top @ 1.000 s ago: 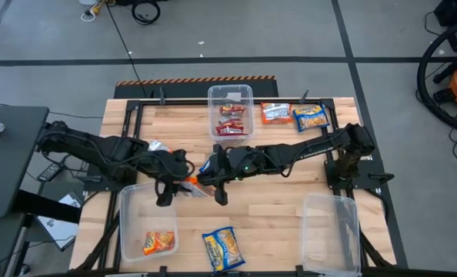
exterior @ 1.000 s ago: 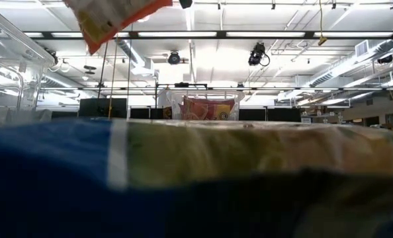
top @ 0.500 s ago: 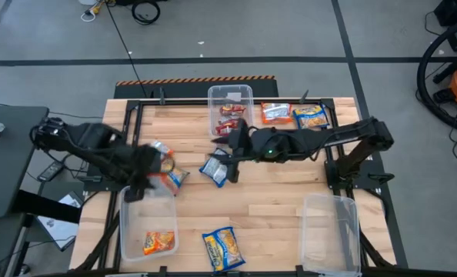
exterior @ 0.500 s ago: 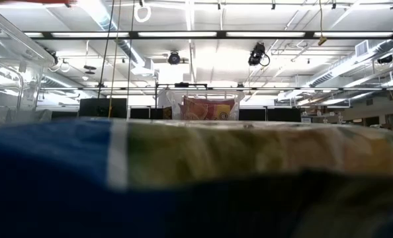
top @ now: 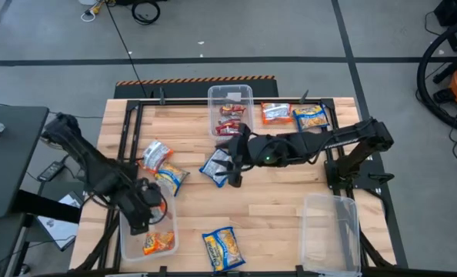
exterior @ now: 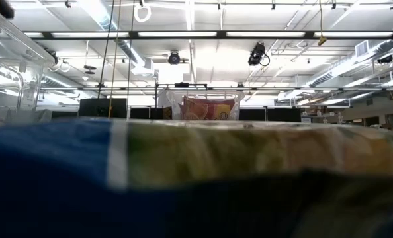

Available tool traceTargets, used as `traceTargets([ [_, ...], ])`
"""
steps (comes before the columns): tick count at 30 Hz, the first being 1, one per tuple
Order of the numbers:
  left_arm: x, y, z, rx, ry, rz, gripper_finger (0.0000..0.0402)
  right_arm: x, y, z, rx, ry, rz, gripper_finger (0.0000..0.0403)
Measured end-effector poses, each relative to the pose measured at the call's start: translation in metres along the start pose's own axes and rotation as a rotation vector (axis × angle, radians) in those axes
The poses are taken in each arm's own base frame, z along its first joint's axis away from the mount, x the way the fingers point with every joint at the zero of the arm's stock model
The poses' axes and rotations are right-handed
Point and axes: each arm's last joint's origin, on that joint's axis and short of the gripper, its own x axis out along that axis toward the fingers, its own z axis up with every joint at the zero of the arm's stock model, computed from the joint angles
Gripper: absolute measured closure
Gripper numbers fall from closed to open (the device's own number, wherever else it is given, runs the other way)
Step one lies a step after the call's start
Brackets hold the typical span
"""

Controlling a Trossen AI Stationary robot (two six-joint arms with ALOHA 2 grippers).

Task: Sort Maruchan noodles
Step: Put the orange noodle pack into the bottom left transparent bin

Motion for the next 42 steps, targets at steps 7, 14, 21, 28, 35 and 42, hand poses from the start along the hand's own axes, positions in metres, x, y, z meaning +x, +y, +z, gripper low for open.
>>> traceTargets([
  [7,0.049,-0.011,-0.006,0.079,0.032,-0.058,0.0267,-0.003,0.006,-0.005,-0.006,0.041,0.014,0.0194],
  [14,0.07,-0.017,-0.006,0.083,0.11,-0.041,0.0262,-0.004,0.009,-0.005,0.024,0.043,0.02,0.0194],
  [21,0.065,-0.021,-0.005,0.078,0.124,-0.078,0.0206,-0.004,0.008,-0.007,0.016,0.063,0.018,0.0194],
  [28,0.053,-0.025,-0.001,0.075,0.107,-0.065,0.0164,-0.003,0.007,-0.009,0.011,0.078,0.015,0.0194],
  [35,0.05,-0.027,-0.003,0.062,0.173,-0.128,0.0167,-0.004,0.01,-0.009,0.025,0.077,0.021,0.0194],
  [42,0.027,-0.035,0.003,0.048,0.154,-0.22,0.0168,-0.006,0.014,-0.009,0.028,0.077,0.033,0.0194],
])
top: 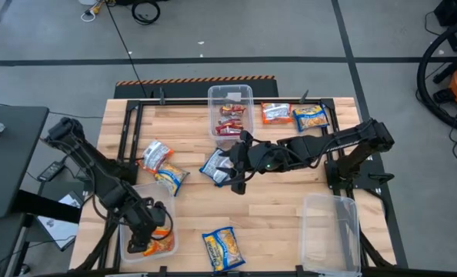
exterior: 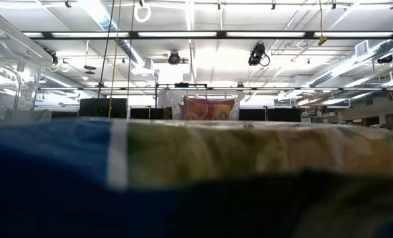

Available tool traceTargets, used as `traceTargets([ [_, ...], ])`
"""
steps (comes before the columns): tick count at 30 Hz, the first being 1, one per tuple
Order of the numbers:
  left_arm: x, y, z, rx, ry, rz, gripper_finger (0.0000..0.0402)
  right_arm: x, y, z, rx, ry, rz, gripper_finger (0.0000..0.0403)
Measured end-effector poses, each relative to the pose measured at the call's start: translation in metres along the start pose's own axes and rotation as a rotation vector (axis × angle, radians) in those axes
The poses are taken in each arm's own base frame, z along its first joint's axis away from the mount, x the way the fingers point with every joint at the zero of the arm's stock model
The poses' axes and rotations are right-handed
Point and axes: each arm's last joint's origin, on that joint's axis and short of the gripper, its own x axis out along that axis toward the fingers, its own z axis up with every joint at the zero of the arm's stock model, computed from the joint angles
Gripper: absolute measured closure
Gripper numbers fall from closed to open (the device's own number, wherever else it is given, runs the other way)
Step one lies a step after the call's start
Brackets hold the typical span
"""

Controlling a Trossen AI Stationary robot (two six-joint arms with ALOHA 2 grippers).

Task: Sort Maruchan noodles
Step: Put the orange noodle pack into the bottom left transparent bin

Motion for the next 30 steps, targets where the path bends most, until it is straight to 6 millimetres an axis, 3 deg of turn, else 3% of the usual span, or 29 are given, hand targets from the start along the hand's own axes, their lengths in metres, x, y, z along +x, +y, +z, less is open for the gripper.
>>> traceTargets([
  [4,-0.025,-0.006,0.004,0.001,-0.062,-0.053,0.0168,-0.001,0.002,0.0,-0.001,0.0,0.005,0.0194],
  [7,-0.058,0.001,0.008,-0.035,-0.215,0.008,0.0168,-0.001,0.003,0.0,-0.003,0.0,0.009,0.0194],
  [11,-0.096,0.035,0.015,-0.188,-0.424,0.185,0.0168,-0.006,0.012,-0.001,0.005,-0.003,0.034,0.0194],
  [16,-0.121,0.091,0.035,-0.371,-0.501,0.389,0.0168,-0.018,0.029,-0.002,0.0,-0.019,0.079,0.0194],
  [19,-0.127,0.128,0.054,-0.472,-0.484,0.504,0.0168,-0.024,0.038,-0.004,-0.013,-0.023,0.088,0.0194],
  [24,-0.12,0.189,0.084,-0.582,-0.325,0.635,0.0168,-0.028,0.046,-0.007,0.036,-0.007,0.104,0.0194],
  [30,-0.095,0.243,0.107,-0.553,-0.087,0.731,0.0168,-0.033,0.053,-0.011,0.114,0.016,0.121,0.0194],
])
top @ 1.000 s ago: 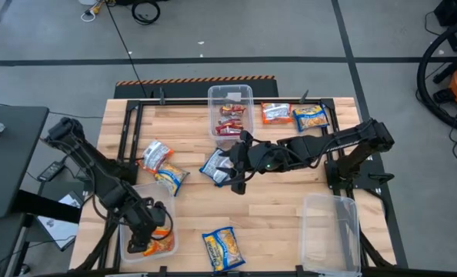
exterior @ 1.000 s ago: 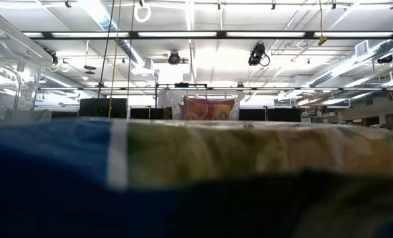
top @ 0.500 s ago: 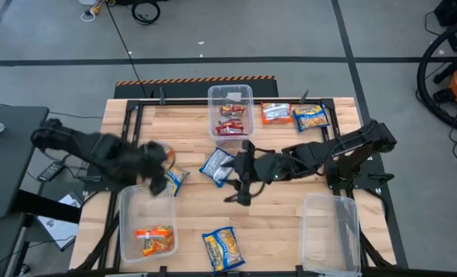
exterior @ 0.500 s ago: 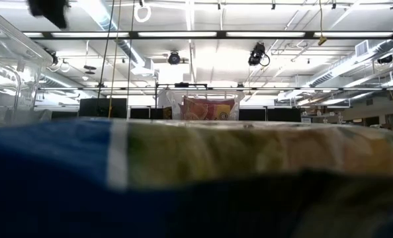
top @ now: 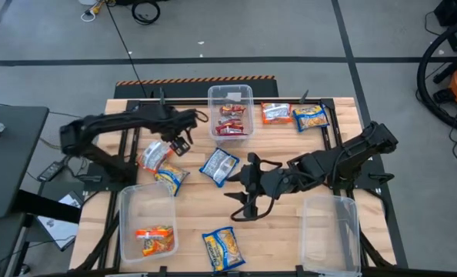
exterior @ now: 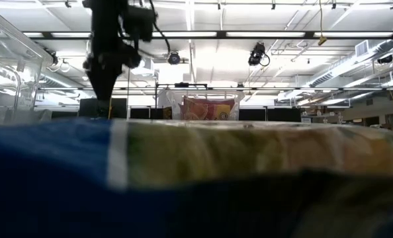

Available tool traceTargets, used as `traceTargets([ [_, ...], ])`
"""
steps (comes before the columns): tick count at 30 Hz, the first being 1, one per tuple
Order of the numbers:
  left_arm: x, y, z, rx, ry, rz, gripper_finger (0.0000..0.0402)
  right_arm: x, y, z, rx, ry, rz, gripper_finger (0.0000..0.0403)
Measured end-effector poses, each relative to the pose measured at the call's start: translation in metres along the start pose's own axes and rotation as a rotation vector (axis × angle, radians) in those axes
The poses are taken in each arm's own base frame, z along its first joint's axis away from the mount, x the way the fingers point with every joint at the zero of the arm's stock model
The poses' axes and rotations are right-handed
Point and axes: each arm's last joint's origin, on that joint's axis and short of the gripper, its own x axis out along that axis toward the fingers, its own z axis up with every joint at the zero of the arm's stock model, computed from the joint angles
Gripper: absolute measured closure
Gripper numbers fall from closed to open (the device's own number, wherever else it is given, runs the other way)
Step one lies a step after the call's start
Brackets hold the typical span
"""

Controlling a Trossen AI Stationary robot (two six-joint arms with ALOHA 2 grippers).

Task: Sort Maruchan noodles
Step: Put the orange noodle pack into the bottom left transparent bin

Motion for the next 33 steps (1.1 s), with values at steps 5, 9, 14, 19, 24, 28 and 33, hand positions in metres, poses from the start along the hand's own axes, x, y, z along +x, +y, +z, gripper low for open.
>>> traceTargets([
  [5,0.038,0.0,0.017,0.105,0.149,0.004,0.0168,-0.001,0.002,-0.003,0.003,0.023,-0.002,0.0194],
  [9,0.064,0.0,0.027,0.099,0.219,0.014,0.0168,-0.001,0.002,-0.004,0.0,0.028,-0.004,0.0194],
  [14,0.092,-0.004,0.031,0.074,0.314,0.017,0.0168,0.001,-0.003,-0.002,0.004,0.027,-0.018,0.0194],
  [19,0.117,-0.006,0.018,0.06,0.387,0.061,0.0168,0.002,-0.005,-0.002,0.008,0.026,-0.024,0.0194],
  [24,0.127,-0.004,0.004,0.038,0.408,0.109,0.0168,0.002,-0.005,-0.002,-0.001,0.031,-0.026,0.0194],
  [28,0.124,-0.007,0.006,0.044,0.385,0.104,0.0168,0.003,-0.007,-0.002,-0.002,0.031,-0.031,0.0194],
  [33,0.123,-0.01,0.005,0.037,0.394,0.096,0.0183,0.003,-0.008,-0.003,-0.006,0.043,-0.038,0.0194],
])
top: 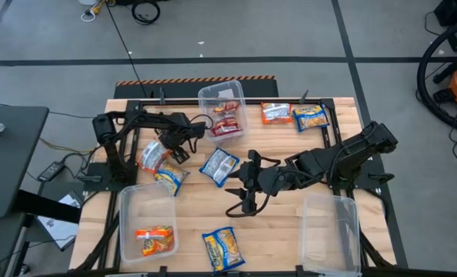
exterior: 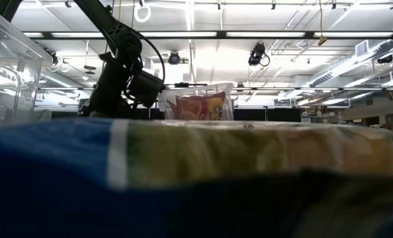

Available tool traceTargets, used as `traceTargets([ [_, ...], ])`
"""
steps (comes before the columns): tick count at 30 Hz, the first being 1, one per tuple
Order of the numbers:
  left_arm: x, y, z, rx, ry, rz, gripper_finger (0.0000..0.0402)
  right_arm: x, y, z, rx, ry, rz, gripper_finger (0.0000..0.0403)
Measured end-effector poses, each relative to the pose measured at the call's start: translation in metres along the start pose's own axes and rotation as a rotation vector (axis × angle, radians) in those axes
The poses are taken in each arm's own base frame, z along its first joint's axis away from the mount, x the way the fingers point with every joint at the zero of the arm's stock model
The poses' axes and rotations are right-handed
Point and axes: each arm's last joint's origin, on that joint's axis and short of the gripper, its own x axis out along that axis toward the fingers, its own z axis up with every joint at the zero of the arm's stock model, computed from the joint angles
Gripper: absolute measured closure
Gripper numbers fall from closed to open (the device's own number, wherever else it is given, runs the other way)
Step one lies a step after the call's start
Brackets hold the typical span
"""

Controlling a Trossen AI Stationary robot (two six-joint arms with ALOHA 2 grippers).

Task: Sort Maruchan noodles
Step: Put the orange noodle pack into the bottom left transparent bin

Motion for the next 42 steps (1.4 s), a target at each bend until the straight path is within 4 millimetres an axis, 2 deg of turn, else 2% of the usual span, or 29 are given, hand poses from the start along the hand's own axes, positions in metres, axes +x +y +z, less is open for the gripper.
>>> traceTargets([
  [3,0.0,0.001,-0.003,-0.01,0.027,0.012,0.0221,0.0,0.0,-0.001,0.002,0.011,-0.003,0.0194],
  [10,0.0,0.002,-0.002,0.017,0.02,0.029,0.0362,-0.001,0.001,-0.002,0.001,0.018,0.001,0.0194],
  [12,-0.004,0.003,-0.003,0.023,0.009,0.025,0.0389,-0.001,0.001,-0.002,0.0,0.019,0.002,0.0194],
  [15,-0.027,0.005,-0.006,0.023,-0.053,0.011,0.0391,-0.001,0.001,-0.003,-0.004,0.027,0.001,0.0194],
  [19,-0.074,0.009,-0.021,0.063,-0.163,-0.008,0.0396,-0.001,0.0,-0.005,-0.017,0.05,-0.003,0.0194],
  [23,-0.126,0.011,-0.058,0.151,-0.329,-0.062,0.0398,-0.001,-0.001,-0.008,-0.03,0.076,-0.012,0.0194],
  [27,-0.17,0.019,-0.112,0.219,-0.519,-0.138,0.0399,-0.001,-0.003,-0.01,-0.041,0.103,-0.025,0.0194],
  [29,-0.186,0.025,-0.142,0.276,-0.617,-0.182,0.0399,0.0,-0.005,-0.01,-0.039,0.102,-0.03,0.0194],
  [35,-0.201,0.036,-0.218,0.58,-0.816,-0.421,0.04,0.004,-0.013,-0.007,-0.037,0.1,-0.054,0.0194],
  [38,-0.207,0.042,-0.243,0.719,-0.976,-0.488,0.04,0.007,-0.021,-0.004,-0.019,0.098,-0.073,0.0194],
  [42,-0.216,0.047,-0.263,0.887,-1.168,-0.566,0.04,0.011,-0.031,-0.001,0.082,0.091,-0.106,0.0194],
])
